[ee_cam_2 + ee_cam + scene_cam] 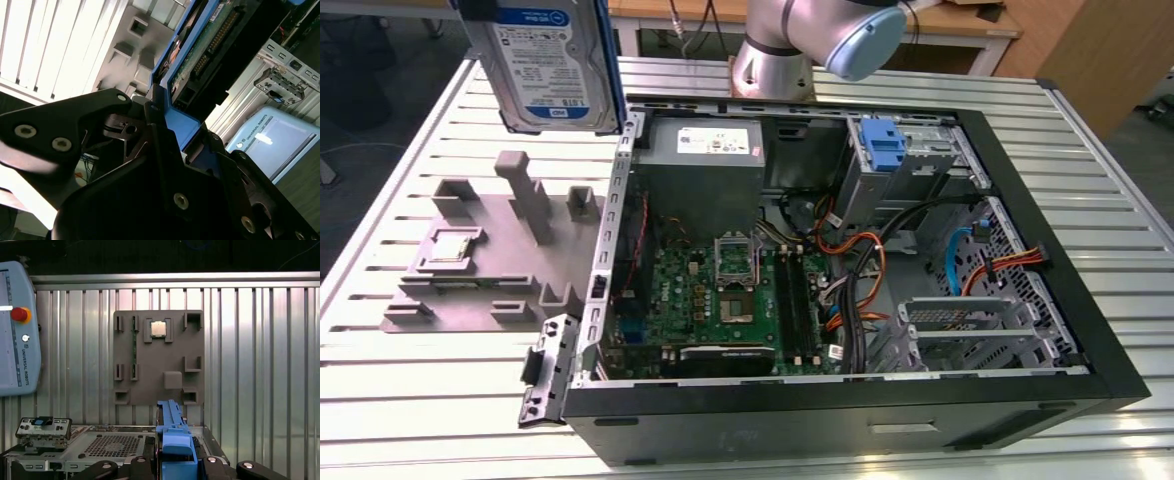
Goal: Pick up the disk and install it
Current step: 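Reach for the disk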
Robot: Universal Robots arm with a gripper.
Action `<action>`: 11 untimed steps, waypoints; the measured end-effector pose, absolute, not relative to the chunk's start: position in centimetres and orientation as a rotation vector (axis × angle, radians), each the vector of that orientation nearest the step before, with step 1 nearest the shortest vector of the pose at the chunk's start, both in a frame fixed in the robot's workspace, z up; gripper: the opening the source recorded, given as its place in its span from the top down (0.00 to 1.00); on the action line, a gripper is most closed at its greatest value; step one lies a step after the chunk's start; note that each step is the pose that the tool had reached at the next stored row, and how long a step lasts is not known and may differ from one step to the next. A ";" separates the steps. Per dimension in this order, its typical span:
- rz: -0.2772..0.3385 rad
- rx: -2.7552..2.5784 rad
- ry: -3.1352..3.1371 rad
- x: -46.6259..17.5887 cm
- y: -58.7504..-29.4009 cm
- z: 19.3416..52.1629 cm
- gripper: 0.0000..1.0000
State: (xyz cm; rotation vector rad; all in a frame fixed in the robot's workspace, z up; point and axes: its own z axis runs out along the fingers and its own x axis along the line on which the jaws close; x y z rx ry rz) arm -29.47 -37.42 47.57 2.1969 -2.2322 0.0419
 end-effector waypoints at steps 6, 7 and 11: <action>0.042 2.197 -2.232 -28.8 -37.4 47.6 0.63; 0.042 2.197 -2.232 -28.6 -37.4 47.6 0.63; 0.042 2.197 -2.232 -28.1 -37.4 47.6 0.63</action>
